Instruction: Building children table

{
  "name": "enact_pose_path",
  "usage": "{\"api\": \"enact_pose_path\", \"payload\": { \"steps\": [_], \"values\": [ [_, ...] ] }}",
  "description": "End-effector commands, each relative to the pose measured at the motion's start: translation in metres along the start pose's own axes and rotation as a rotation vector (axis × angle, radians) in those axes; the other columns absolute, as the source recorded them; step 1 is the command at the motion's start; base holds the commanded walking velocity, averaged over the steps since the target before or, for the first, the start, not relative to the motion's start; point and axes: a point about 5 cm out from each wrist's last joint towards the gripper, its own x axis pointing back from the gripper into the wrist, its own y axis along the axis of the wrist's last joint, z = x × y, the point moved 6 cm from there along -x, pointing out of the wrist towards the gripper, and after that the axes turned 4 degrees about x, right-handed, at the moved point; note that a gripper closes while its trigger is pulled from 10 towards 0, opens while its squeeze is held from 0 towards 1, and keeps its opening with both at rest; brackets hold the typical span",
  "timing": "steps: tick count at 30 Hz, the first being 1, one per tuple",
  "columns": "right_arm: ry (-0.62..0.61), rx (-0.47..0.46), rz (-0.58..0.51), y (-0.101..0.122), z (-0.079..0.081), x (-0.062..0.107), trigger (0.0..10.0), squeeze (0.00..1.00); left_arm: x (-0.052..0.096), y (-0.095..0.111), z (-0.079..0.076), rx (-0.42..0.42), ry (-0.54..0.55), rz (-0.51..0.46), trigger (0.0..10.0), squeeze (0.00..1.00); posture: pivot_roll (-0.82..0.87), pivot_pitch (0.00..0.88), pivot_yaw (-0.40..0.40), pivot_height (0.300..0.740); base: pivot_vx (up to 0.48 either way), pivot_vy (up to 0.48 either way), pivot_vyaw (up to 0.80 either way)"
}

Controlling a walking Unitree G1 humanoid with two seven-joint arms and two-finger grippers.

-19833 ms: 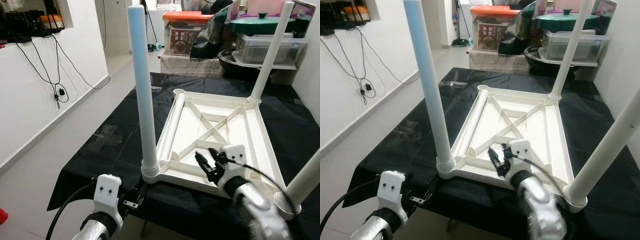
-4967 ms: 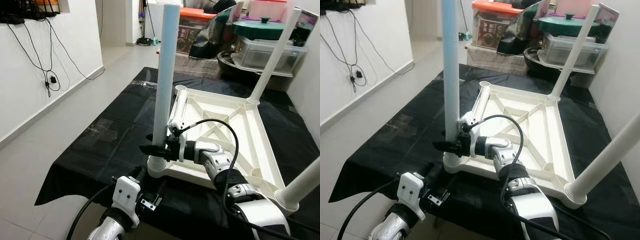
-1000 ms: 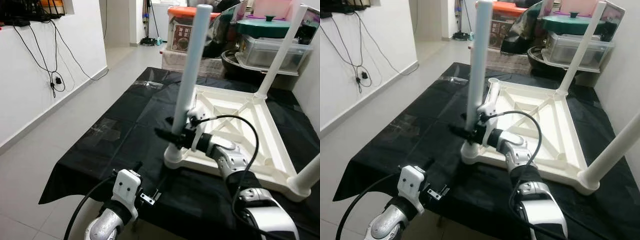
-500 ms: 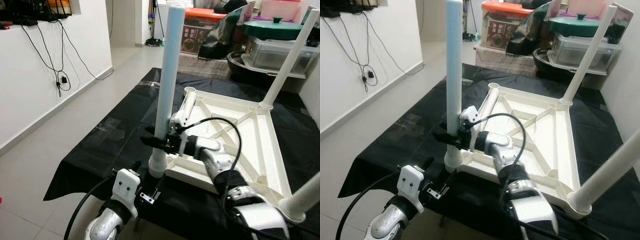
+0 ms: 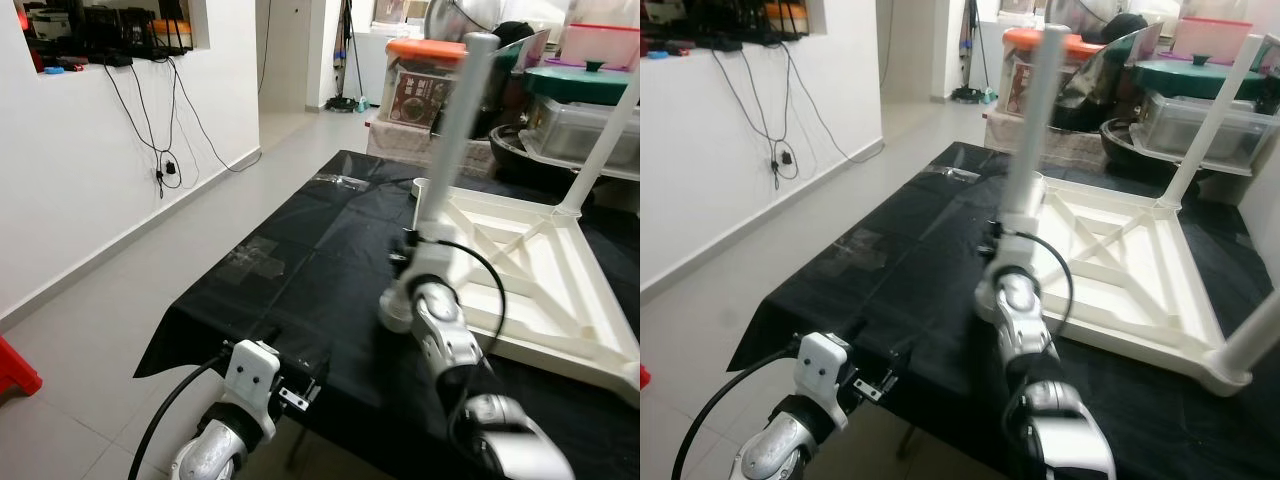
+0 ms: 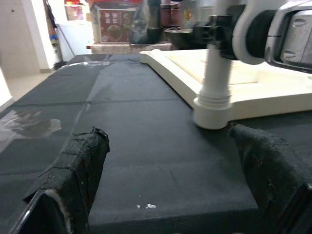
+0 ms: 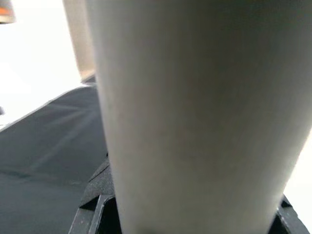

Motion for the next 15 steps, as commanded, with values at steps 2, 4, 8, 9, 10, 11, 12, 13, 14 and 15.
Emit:
{"api": "enact_pose_path", "payload": {
  "steps": [2,4,8,9,10,11,12,13,14,15],
  "values": [
    [0.002,-0.033,0.052,-0.016,0.006,0.007,10.0,0.00,0.000,-0.002,-0.003,-0.007,-0.013,0.009,10.0,0.00,0.20,0.000,-0.083,0.740,0.000,0.000,0.00],
    [0.103,-0.047,0.006,-0.011,0.030,0.011,10.0,1.00,0.000,-0.002,-0.003,-0.008,-0.015,0.009,10.0,0.00,0.20,0.000,-0.083,0.740,0.000,0.000,0.00],
    [0.226,-0.056,-0.053,-0.002,0.052,0.013,10.0,0.00,0.000,-0.002,-0.003,-0.009,-0.016,0.009,10.0,0.00,0.20,0.000,-0.082,0.740,0.000,0.000,0.00],
    [0.226,-0.056,-0.053,-0.002,0.052,0.013,10.0,0.00,0.000,-0.002,-0.003,-0.009,-0.016,0.009,10.0,0.00,0.20,0.000,-0.082,0.740,0.000,0.000,0.00],
    [0.323,-0.075,-0.072,0.001,0.064,0.015,10.0,0.00,0.000,-0.002,-0.003,-0.010,-0.017,0.008,10.0,0.00,0.20,0.000,-0.081,0.740,0.000,0.000,0.00],
    [0.381,-0.089,-0.081,0.003,0.071,0.016,10.0,0.00,0.000,-0.002,-0.003,-0.010,-0.017,0.008,10.0,0.00,0.20,0.000,-0.081,0.740,0.000,0.000,0.00],
    [0.381,-0.089,-0.081,0.003,0.071,0.016,10.0,0.00,0.000,-0.002,-0.003,-0.010,-0.017,0.008,10.0,0.00,0.20,0.000,-0.081,0.740,0.000,0.000,0.00],
    [0.508,-0.063,-0.107,0.007,0.084,0.023,10.0,0.00,0.000,-0.002,-0.003,-0.010,-0.019,0.007,10.0,0.00,0.20,0.000,-0.082,0.740,0.000,0.000,0.00],
    [0.508,-0.063,-0.107,0.007,0.084,0.023,10.0,0.00,0.000,-0.002,-0.003,-0.010,-0.019,0.007,10.0,0.00,0.20,0.000,-0.082,0.740,0.000,0.000,0.00],
    [0.589,-0.037,-0.124,0.009,0.092,0.028,10.0,0.00,0.000,-0.002,-0.003,-0.010,-0.020,0.007,10.0,0.00,0.20,0.000,-0.079,0.740,0.000,0.000,0.00]
  ]
}}
